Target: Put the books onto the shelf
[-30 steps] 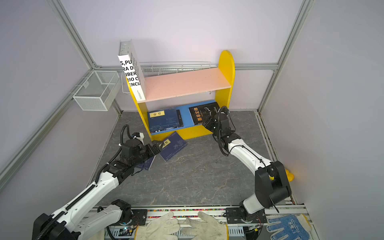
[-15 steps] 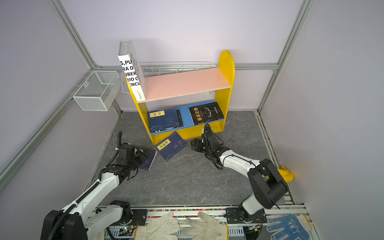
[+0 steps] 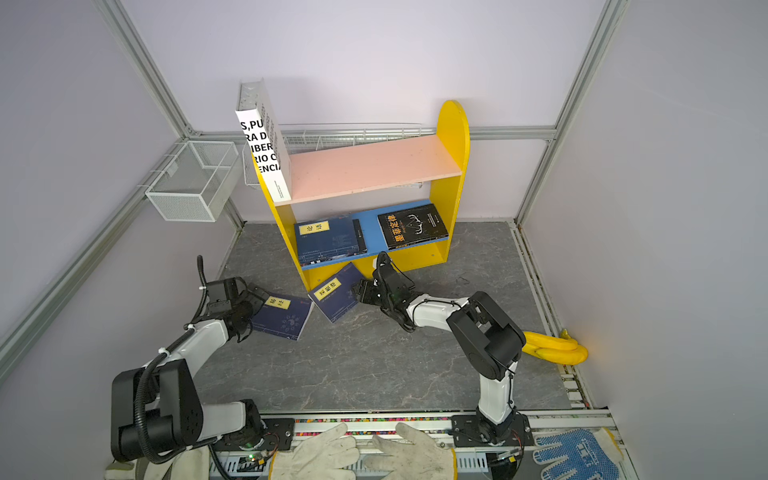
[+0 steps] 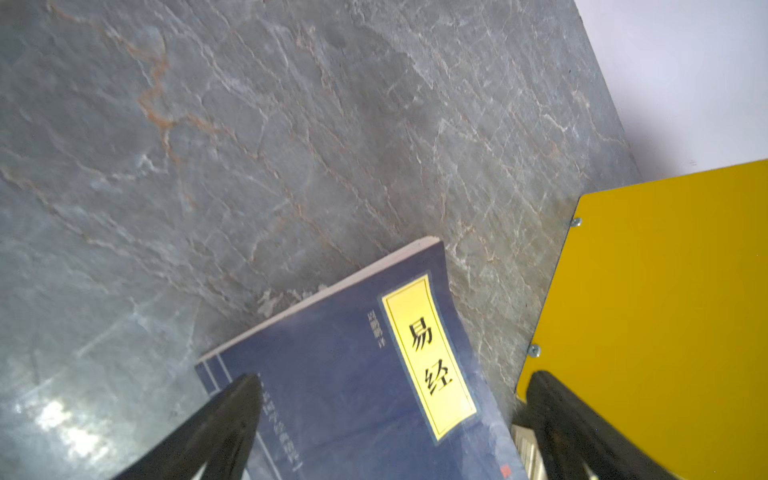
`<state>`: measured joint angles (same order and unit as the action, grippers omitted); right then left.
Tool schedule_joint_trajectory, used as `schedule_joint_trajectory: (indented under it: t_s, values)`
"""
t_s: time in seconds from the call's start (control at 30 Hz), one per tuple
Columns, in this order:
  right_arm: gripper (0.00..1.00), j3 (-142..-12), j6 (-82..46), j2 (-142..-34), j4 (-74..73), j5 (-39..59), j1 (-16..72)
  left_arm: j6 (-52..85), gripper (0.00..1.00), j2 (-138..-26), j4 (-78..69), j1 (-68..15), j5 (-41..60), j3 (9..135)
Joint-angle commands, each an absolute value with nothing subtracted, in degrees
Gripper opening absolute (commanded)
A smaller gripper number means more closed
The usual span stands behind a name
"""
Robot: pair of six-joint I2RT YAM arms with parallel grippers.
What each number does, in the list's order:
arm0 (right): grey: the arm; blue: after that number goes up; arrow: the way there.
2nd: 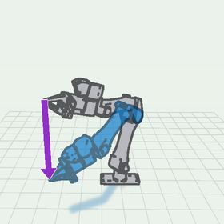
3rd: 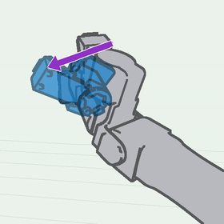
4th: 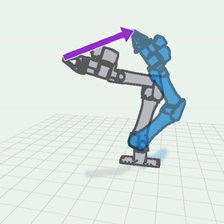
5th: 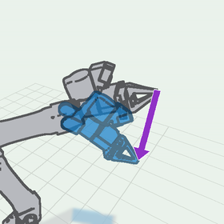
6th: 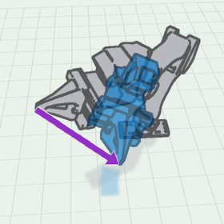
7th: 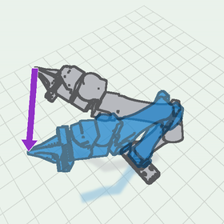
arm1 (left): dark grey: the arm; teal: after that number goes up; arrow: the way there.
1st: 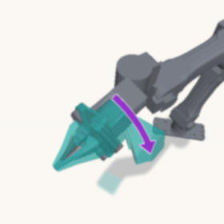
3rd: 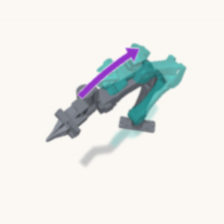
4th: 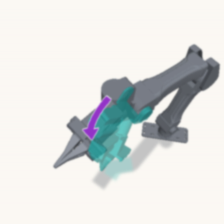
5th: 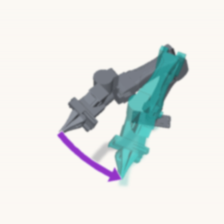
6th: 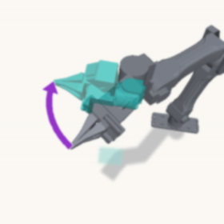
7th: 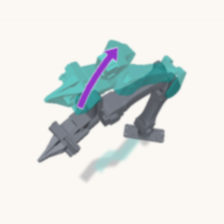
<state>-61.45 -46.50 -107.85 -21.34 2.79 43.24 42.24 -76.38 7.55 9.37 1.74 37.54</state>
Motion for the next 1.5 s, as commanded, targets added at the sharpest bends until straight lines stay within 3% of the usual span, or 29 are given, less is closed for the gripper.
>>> schedule_joint_trajectory:
  t_s: [0.0,0.3,0.77,1.07,1.23,1.47]
  values:
    - [0.71,-64.57,-46.2,-111.44,-26.49,3.88,44.99,37.43,1.0,-78.63,7.33,10.28,2.4,40.59]
    - [0.67,-69.33,-49.64,-120.77,-30.07,7.82,46.47,34.69,0.99,-88.85,9.37,11.4,10.62,44.77]
    - [0.65,-61.32,-52.09,-115.46,-18.51,-1.64,42.98,39.64,0.94,-89.93,-2.72,7.87,26.91,32.71]
    - [0.65,-53.77,-51.59,-105.69,-14.63,-6.59,36.23,48.78,0.93,-88.82,-8.8,-10.01,25.99,30.21]
    - [0.7,-54.47,-43.37,-102.02,-11.94,-6.72,36.0,51.32,0.93,-84.05,-9.21,-11.16,22.65,28.17]
    - [0.7,-61.9,-31.78,-108.32,-15.21,1.15,36.13,50.49,0.93,-82.34,-6.97,-11.24,20.88,29.41]
